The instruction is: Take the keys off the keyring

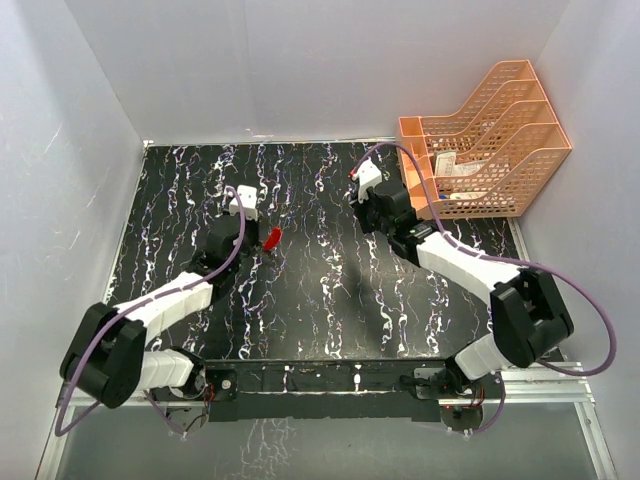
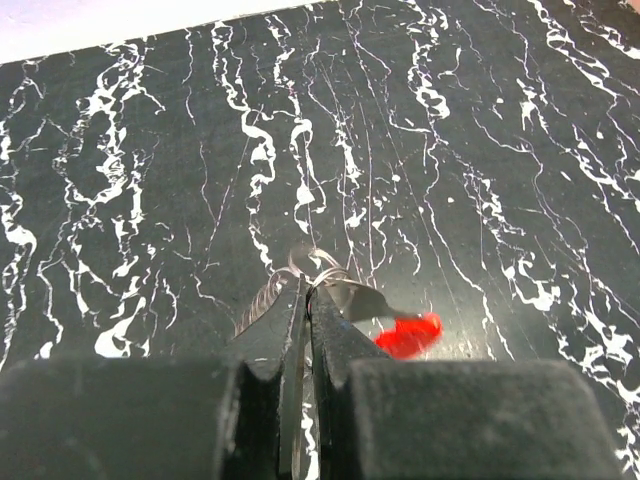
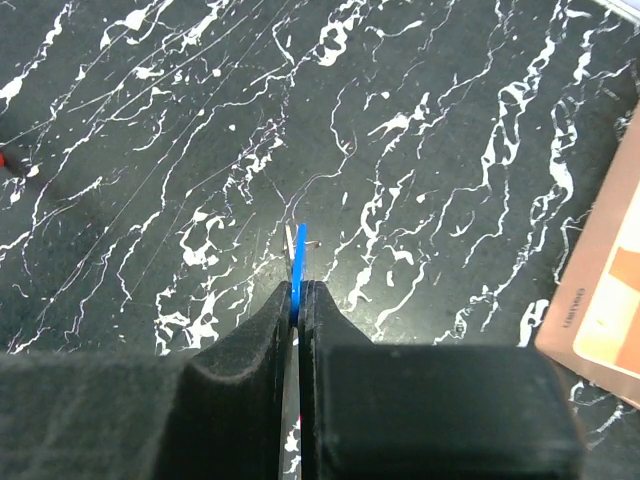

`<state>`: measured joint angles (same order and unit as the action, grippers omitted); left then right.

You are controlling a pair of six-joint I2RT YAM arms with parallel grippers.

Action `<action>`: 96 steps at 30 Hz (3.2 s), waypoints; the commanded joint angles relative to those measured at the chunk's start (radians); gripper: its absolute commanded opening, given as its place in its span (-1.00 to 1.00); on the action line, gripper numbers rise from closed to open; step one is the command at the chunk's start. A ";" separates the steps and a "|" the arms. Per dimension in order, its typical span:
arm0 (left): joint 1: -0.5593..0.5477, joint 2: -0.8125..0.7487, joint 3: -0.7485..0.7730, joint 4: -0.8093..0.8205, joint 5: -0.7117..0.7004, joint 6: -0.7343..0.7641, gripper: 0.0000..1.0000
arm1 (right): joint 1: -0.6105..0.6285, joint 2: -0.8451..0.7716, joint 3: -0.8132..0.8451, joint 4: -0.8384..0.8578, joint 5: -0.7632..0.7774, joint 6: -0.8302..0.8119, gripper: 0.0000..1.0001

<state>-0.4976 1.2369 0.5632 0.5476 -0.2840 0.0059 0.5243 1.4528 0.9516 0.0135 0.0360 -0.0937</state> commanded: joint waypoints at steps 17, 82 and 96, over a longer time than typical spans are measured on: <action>0.184 0.559 0.124 0.269 0.237 -0.126 -1.00 | -0.133 0.401 0.130 0.213 -0.178 0.094 -1.00; 0.182 -0.393 0.116 -0.409 0.094 -0.270 0.97 | -0.134 -0.383 -0.048 0.047 0.058 0.269 0.96; 0.181 -0.606 0.014 -0.442 -0.006 -0.284 0.97 | -0.133 -0.626 -0.204 0.118 0.142 0.226 0.96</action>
<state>-0.3134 0.6895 0.5930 0.1055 -0.2348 -0.2729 0.3916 0.8883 0.7666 0.0345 0.1299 0.1555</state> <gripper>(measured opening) 0.985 0.981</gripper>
